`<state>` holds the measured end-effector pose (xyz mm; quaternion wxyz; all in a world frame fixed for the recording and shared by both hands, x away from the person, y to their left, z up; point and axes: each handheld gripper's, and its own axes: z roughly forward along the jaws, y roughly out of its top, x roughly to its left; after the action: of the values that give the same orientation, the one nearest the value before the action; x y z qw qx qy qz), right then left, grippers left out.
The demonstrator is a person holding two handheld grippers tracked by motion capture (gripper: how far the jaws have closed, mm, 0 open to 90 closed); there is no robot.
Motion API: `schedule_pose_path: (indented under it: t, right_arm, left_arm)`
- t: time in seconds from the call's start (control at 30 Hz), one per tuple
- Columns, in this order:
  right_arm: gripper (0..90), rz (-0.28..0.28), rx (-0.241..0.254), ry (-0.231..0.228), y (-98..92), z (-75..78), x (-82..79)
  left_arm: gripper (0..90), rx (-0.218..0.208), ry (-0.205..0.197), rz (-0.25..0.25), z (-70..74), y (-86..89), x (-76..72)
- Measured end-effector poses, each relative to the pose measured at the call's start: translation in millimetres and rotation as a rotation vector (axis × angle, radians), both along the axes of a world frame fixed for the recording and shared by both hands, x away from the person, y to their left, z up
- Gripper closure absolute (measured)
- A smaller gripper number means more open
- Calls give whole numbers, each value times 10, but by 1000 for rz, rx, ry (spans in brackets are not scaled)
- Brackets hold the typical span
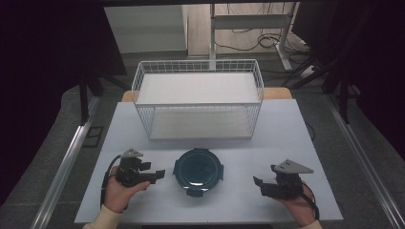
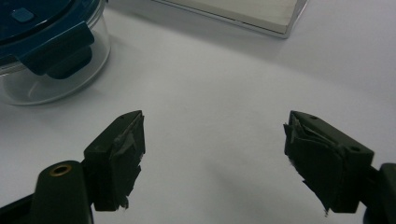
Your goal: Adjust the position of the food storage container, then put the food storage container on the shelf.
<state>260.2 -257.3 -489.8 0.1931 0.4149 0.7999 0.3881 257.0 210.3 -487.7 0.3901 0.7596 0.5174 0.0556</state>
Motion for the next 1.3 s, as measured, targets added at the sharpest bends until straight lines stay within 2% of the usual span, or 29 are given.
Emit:
schedule_pose_path:
  t: [0.13, 0.23, 0.43, 0.57, 0.67, 0.83, 0.9, 1.0, 1.1, 1.23, 1.3]
  right_arm:
    - [199, 3, 21, 4, -9, 3, 11]
    - [193, 9, 88, 19, 12, 47, 10]
    - [185, 20, 119, 24, 120, 125, 10]
    - [160, 21, 179, 72, 209, 175, 46]
    - [129, 20, 191, 102, 332, 197, 79]
    - [122, 37, 239, 154, 549, 221, 125]
    - [122, 48, 246, 167, 631, 220, 137]
    - [122, 59, 242, 192, 736, 200, 149]
    - [122, 60, 264, 226, 798, 173, 174]
    - [122, 65, 261, 249, 888, 146, 207]
    - [118, 66, 274, 270, 950, 125, 226]
  left_arm:
    - [274, -7, -5, 16, 1, 18, -42]
    - [252, -22, -15, 30, 26, 26, -69]
    - [227, -32, -18, 28, 32, 40, -115]
    - [246, -52, -1, 8, 31, 26, -99]
    - [246, -66, -4, 1, 48, -1, -98]
    - [194, -106, 7, 9, 75, -16, -97]
    - [179, -123, 18, 7, 71, -33, -89]
    - [162, -126, 24, -3, 73, -77, -78]
    - [152, -150, 30, -16, 81, -119, -51]
    - [148, -208, 54, -35, 81, -198, 49]
    - [148, -212, 67, -43, 67, -244, 118]
